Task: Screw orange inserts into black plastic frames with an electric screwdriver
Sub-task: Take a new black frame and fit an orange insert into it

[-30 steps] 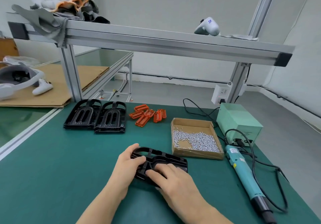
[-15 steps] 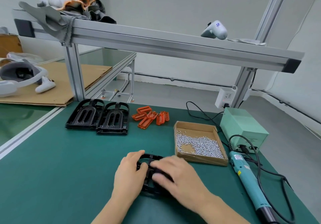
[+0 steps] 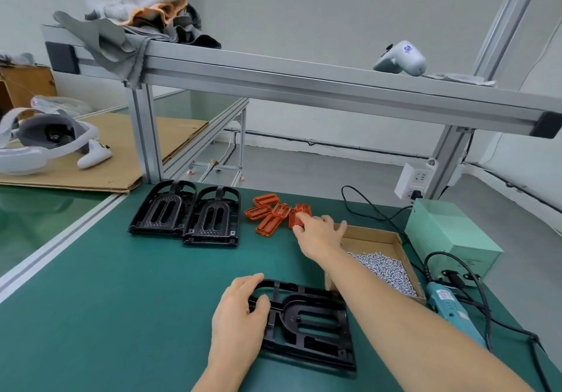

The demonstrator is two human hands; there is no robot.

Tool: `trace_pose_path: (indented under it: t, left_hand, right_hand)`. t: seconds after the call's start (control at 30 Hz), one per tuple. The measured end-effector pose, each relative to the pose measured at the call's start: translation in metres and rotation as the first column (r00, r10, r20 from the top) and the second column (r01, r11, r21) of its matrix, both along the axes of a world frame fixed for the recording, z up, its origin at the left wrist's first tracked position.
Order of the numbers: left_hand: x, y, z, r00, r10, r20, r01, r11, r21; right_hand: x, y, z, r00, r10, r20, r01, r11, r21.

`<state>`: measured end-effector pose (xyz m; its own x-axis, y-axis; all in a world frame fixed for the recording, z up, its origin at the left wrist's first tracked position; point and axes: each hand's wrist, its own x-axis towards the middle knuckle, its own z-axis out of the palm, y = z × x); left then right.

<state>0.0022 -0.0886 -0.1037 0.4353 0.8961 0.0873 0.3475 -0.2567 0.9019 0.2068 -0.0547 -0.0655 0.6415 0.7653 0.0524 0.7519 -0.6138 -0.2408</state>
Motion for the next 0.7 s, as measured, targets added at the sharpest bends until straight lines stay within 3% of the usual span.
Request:
trace_pose_path:
  t: [0.13, 0.23, 0.5, 0.7]
  left_hand:
    - [0.001, 0.001, 0.002, 1.000, -0.005, -0.027, 0.005, 1.000, 0.011]
    - [0.001, 0.001, 0.003, 0.999, -0.008, -0.042, 0.008, 1.000, 0.019]
    - [0.001, 0.001, 0.003, 0.999, -0.007, -0.052, 0.008, 1.000, 0.022]
    - [0.002, 0.000, 0.004, 0.999, 0.010, -0.042, -0.010, 1.000, 0.008]
  right_hand:
    - [0.001, 0.017, -0.010, 0.999, -0.039, 0.001, 0.039, 0.993, -0.112]
    - [0.001, 0.021, -0.014, 0.999, -0.055, 0.001, 0.054, 0.994, -0.093]
    - [0.000, 0.018, -0.009, 0.975, -0.197, -0.105, 0.211, 0.966, 0.146]
    - [0.001, -0.008, 0.001, 0.981, -0.166, -0.101, 0.192, 0.907, 0.375]
